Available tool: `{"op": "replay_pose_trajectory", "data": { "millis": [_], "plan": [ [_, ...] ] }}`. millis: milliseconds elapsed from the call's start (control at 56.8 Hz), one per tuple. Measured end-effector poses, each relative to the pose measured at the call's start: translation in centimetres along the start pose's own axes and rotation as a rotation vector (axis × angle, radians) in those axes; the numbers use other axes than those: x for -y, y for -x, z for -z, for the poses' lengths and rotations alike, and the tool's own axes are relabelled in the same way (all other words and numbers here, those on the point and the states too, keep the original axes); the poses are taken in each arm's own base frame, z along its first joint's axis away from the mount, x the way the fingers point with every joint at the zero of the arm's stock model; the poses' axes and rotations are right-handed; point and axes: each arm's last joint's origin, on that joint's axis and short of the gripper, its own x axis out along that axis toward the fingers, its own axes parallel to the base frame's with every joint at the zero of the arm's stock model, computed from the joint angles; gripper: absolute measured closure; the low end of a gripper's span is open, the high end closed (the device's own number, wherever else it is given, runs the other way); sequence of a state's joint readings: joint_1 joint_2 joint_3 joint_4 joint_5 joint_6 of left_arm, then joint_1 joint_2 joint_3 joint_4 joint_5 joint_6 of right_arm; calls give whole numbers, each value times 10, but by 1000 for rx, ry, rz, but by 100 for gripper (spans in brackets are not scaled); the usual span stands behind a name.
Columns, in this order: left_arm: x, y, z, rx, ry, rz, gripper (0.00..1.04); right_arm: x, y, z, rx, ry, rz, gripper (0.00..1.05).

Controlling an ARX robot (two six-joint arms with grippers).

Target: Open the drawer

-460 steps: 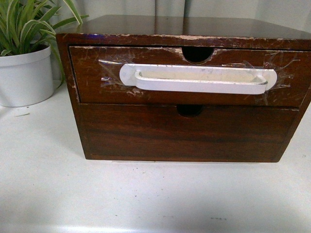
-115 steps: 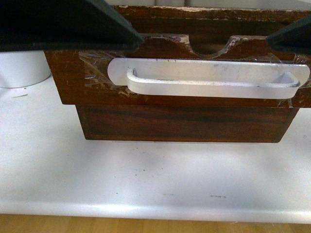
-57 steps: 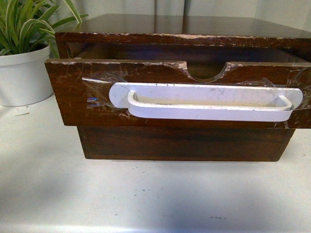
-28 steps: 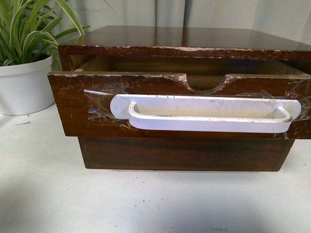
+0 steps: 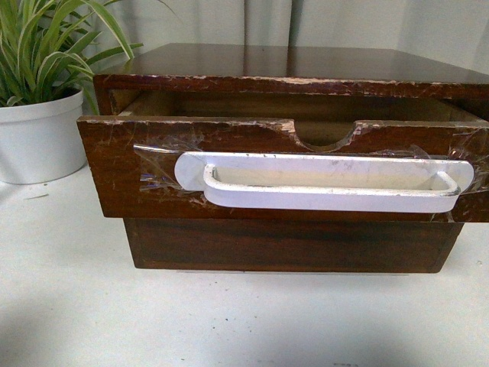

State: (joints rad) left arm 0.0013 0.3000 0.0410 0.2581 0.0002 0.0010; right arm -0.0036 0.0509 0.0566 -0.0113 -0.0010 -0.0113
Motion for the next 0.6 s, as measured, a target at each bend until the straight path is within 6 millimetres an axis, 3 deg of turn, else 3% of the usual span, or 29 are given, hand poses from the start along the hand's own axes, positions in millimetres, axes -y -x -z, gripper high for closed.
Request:
{"op": "replay_pose_trajectory", "data": {
  "millis": [370,493,598],
  "plan": [
    [0,7,7,14,2,0,101,0,0,12,5,0,0,103],
    [0,11,9,3,2,0,100,0,0,12,5,-1,0,81],
    [0,19,10,6,2,0,79,0,0,12,5,-1,0,62]
  ]
}}
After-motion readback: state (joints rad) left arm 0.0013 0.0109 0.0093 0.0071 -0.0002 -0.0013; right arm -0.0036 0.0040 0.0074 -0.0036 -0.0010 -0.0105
